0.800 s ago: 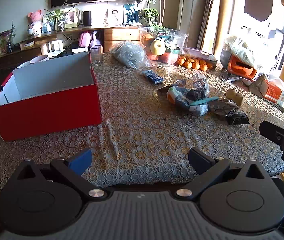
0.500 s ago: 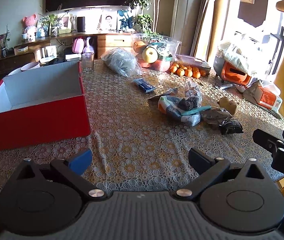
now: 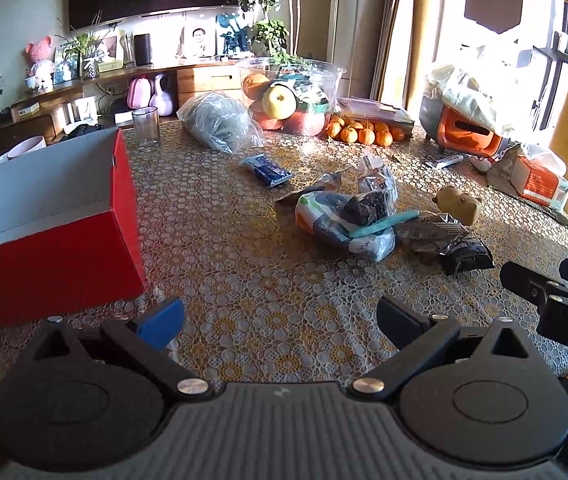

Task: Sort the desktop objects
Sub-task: 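Move both tools toward the pile of packets on the table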

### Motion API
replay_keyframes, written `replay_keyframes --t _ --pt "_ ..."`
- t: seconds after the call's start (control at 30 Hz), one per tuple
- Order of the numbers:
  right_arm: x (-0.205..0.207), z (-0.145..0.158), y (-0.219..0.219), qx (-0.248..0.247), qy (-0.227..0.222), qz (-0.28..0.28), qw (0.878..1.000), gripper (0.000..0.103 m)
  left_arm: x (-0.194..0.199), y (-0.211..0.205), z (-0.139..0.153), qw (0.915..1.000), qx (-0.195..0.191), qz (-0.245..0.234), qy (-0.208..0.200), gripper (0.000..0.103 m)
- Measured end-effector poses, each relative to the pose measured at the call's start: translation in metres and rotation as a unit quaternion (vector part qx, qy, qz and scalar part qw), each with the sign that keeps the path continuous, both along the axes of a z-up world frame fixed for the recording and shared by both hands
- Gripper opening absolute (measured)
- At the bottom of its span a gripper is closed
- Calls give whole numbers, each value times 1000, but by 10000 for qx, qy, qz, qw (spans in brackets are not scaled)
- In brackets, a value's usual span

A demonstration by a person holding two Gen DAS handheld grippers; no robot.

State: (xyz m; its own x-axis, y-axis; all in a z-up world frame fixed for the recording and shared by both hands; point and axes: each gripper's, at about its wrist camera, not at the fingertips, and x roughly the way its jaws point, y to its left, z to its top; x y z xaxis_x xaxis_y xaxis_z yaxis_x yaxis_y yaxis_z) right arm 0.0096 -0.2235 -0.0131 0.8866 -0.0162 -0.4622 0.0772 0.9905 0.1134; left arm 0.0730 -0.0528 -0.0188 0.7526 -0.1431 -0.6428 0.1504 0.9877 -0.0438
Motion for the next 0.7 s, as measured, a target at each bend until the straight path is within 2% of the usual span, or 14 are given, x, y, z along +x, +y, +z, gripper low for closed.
replay_keyframes --t 0.2,0.4,0.7 --pt "20 -12 -12 -218 145 -115 9996 94 21 -24 -1 9994 75 -224 -252 103" --pt "37 -24 -19 -362 272 -89 9989 92 44 -49 -1 9986 3 -423 -322 103" --pt "70 -44 -26 -491 492 -86 9975 89 79 -79 -11 9979 110 -529 -367 103"
